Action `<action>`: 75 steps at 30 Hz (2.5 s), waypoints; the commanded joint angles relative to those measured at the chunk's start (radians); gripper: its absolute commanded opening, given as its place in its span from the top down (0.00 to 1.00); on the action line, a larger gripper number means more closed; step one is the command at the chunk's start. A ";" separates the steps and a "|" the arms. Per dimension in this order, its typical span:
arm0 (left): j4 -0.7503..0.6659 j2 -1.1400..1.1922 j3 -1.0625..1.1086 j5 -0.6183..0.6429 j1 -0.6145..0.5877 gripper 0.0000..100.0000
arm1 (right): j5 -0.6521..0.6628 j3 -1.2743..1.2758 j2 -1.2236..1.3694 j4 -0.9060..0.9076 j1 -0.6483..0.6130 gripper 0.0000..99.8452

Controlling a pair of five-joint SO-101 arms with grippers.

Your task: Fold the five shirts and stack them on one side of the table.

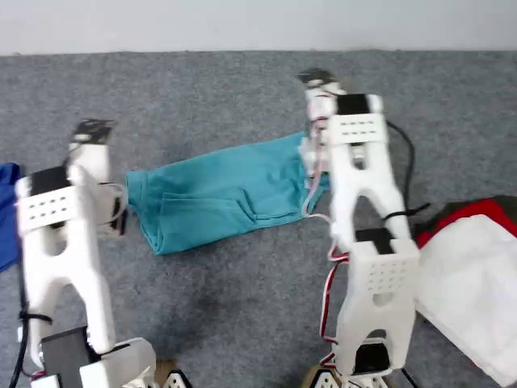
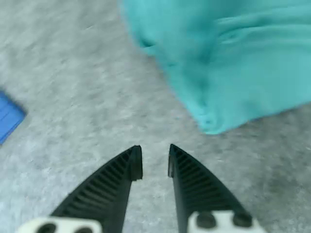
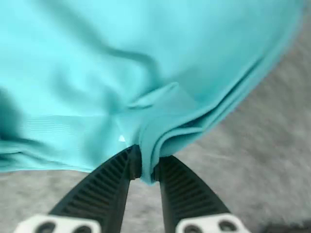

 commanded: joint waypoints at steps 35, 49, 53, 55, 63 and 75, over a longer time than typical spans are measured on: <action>-0.009 -0.006 0.028 -0.012 -0.163 0.90 | 0.124 -0.206 -0.082 0.007 -0.427 0.99; -0.008 -0.006 0.028 -0.012 -0.161 0.90 | 0.161 -0.526 -0.074 0.268 -0.403 0.99; -0.008 -0.006 0.030 -0.012 -0.161 0.90 | 0.140 -0.512 -0.074 0.266 -0.507 0.99; -0.008 -0.006 0.030 -0.012 -0.161 0.90 | 0.138 -0.512 -0.074 0.265 -0.553 0.99; -0.021 -0.006 0.058 -0.014 -0.158 0.90 | 0.135 -0.519 0.016 0.251 -0.624 0.99; -0.023 -0.006 0.058 -0.014 -0.158 0.90 | 0.135 -0.611 0.062 0.263 -0.596 0.99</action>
